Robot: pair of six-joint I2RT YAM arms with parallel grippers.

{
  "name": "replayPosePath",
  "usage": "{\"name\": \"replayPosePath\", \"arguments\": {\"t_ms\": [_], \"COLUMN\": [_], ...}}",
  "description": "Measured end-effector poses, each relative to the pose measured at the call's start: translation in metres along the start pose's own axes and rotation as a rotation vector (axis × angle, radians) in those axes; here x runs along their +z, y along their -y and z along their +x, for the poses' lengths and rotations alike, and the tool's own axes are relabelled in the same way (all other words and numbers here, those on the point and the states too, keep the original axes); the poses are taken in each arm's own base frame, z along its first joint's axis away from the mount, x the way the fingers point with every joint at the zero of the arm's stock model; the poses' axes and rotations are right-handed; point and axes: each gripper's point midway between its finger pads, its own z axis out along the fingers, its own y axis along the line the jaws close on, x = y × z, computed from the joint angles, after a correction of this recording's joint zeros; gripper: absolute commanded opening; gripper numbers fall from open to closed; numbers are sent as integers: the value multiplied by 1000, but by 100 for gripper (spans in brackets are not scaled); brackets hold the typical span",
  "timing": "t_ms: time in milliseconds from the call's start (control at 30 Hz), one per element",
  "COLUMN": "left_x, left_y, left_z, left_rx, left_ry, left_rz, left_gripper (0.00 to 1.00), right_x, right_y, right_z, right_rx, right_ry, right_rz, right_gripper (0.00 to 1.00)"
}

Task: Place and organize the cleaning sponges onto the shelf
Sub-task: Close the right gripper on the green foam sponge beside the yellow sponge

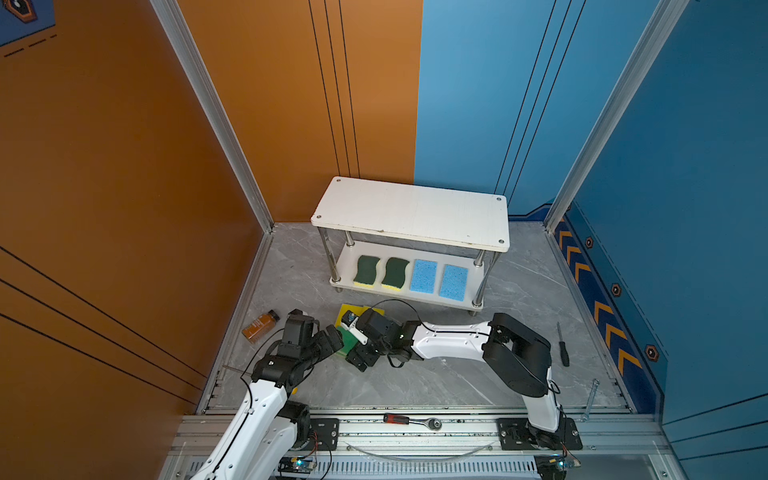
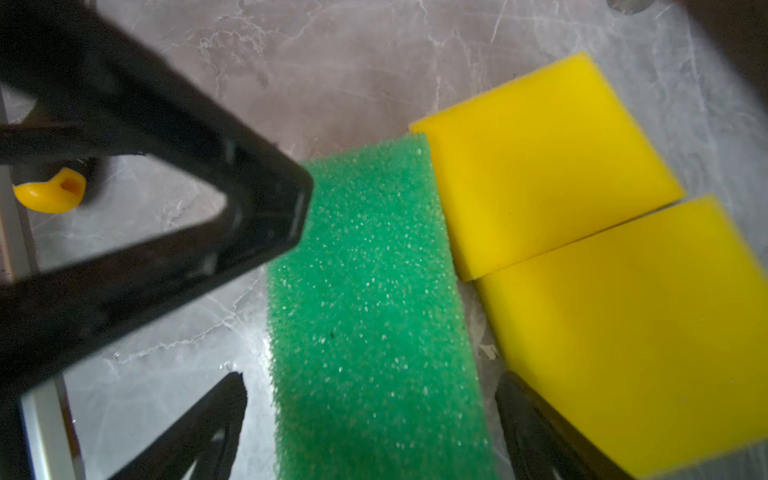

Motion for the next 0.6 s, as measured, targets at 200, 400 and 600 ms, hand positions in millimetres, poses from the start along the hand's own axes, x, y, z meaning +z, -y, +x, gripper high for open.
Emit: {"name": "replayPosePath", "arguments": {"t_ms": [200, 400, 600], "left_x": [2, 2, 2], "left_y": [-2, -3, -4], "left_z": [1, 1, 1], "left_rx": [-3, -11, -12], "left_ry": [-1, -2, -1], "left_rz": [-4, -5, -6], "left_gripper": [98, 98, 98], "right_x": [3, 3, 3], "right_y": [1, 1, 1], "right_z": [3, 2, 1], "right_rx": [-3, -3, -4], "right_ry": [-8, -3, 0], "right_rz": [1, 1, 5], "right_gripper": [91, 87, 83]}}
